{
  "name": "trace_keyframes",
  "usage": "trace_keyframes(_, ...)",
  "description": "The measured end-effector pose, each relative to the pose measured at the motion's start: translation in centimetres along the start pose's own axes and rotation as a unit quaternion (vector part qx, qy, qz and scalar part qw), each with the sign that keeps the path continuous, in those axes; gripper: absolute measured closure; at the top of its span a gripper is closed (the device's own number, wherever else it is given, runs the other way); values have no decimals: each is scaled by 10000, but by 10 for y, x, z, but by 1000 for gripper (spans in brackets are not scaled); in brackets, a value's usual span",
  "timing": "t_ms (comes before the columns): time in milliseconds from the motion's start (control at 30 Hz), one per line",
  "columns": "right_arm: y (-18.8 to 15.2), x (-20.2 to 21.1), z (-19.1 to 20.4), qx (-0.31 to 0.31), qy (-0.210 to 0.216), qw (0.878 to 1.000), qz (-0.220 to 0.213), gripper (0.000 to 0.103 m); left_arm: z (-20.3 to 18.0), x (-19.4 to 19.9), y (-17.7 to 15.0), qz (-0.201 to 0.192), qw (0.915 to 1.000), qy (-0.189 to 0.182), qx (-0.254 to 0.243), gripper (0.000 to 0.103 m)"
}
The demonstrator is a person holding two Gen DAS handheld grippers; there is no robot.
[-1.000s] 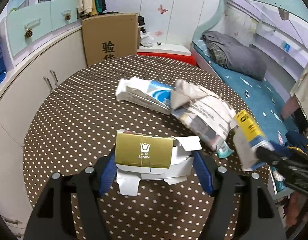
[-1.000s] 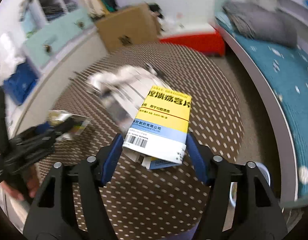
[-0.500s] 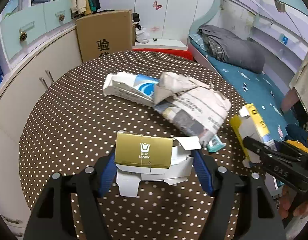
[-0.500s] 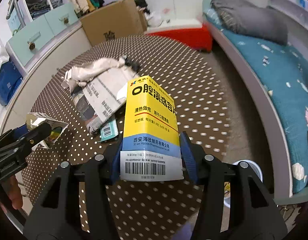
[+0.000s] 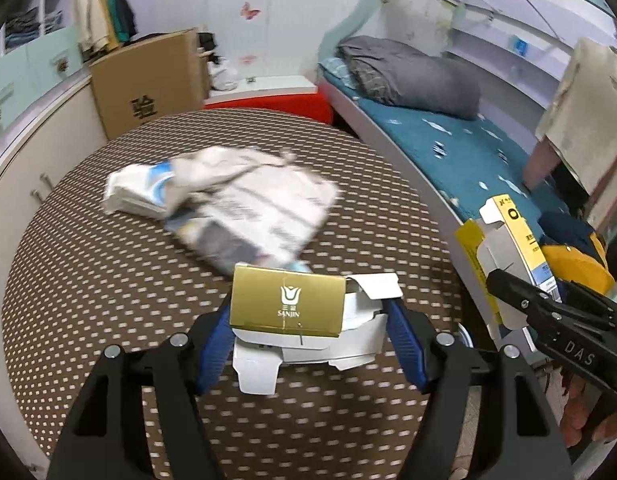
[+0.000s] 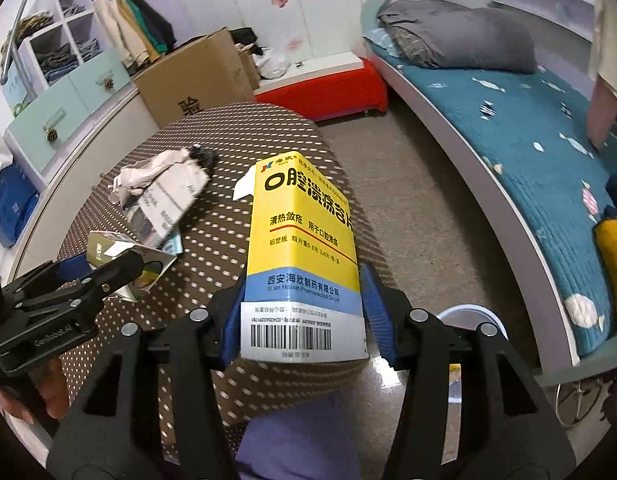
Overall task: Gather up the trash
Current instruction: 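Lift the gold box and yellow box with both tools toward the bucket, then open both tools over the bucket, dropping the gold box and yellow box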
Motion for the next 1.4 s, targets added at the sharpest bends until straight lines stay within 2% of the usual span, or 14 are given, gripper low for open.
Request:
trace_keyframes(267,-12,34,-41,-345,-321,9987,-216,51,-68,2,1,-34,9977,-420,-527,34)
trace_keyframes(500,-28,62,-79,-702,-609,9950,-354,51,-128,2,-8,37,9921,-769,-994,34)
trace_keyframes(800,-55,91,-134,-1264,-978,9864,-386,51,-202,-3,-30,284,9815,-1056,-1574,34)
trace_keyframes(1067,-87,114,-177,-1816,-1301,9738,-417,50,-268,-10,-51,502,9684,-1272,-2085,34)
trace_keyframes(1167,-99,124,-191,-2033,-1410,9678,-468,50,-289,-13,-57,573,9653,-1295,-2196,21)
trace_keyframes(1400,-114,131,-206,-2291,-1526,9603,-454,50,-293,-21,-61,659,9654,-1194,-2221,21)
Point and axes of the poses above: each gripper's, at about its wrist camera, not at the fingertips, and x roughly against the way its jaws point, z to its left, y to its top, the point moved 3 cm from there along -x, roughly the way its jaws point, and after that the axes turned 12 degrees about y, right-handed, at the moved point
